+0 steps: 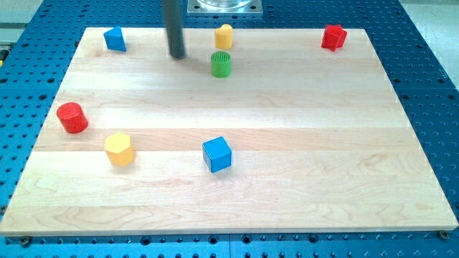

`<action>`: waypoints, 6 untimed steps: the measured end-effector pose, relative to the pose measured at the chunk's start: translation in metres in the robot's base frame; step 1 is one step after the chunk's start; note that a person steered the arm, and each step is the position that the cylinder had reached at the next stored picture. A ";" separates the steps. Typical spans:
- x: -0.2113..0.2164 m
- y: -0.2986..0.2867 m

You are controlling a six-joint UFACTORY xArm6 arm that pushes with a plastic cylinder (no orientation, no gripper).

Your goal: Move the red circle slightly towards the yellow hexagon

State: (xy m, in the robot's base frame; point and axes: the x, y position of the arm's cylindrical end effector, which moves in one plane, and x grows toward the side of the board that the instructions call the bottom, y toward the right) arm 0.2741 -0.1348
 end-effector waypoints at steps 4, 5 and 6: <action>0.153 -0.144; 0.153 -0.131; 0.148 -0.108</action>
